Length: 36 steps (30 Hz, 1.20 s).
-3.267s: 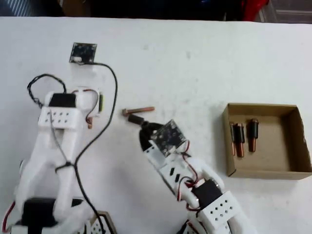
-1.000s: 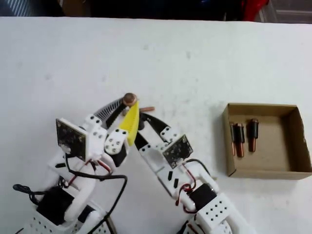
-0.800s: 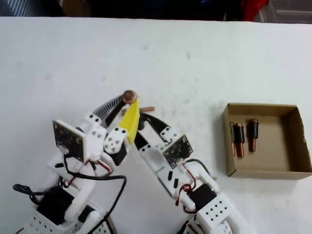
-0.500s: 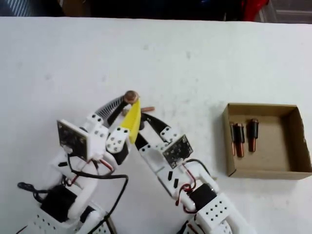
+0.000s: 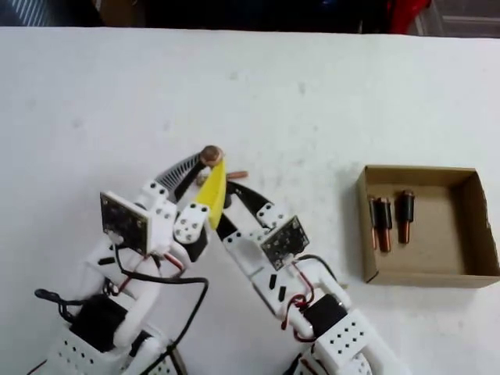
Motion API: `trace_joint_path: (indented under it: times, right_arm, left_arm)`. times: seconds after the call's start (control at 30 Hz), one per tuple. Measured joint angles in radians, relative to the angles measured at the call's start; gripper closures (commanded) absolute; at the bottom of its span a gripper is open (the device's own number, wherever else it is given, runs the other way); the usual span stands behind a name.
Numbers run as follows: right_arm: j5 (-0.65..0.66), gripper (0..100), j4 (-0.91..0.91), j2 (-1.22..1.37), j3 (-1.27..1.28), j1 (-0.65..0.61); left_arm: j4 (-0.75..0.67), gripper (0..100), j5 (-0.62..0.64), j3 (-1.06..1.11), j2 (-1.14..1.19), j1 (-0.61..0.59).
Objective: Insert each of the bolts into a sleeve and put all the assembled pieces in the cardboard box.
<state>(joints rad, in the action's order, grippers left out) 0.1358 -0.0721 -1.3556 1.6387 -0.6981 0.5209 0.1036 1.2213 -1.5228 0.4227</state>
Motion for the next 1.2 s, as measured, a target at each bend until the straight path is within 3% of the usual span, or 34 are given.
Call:
trace_joint_path:
  times: [0.47, 0.73, 1.2]
  right_arm:
    - [0.003, 97.9, 0.0, 0.002, 0.0, -0.006]
    - [0.002, 97.9, 0.0, 0.002, 0.0, -0.006]
    - [0.002, 97.9, 0.0, 0.002, 0.0, -0.006]
  left_arm:
    - [0.133, 98, 0.052, 0.0, 0.0, -0.002]
    - [0.112, 98, 0.084, 0.112, -0.002, 0.002]
    - [0.112, 97, 0.089, 0.118, -0.002, -0.028]
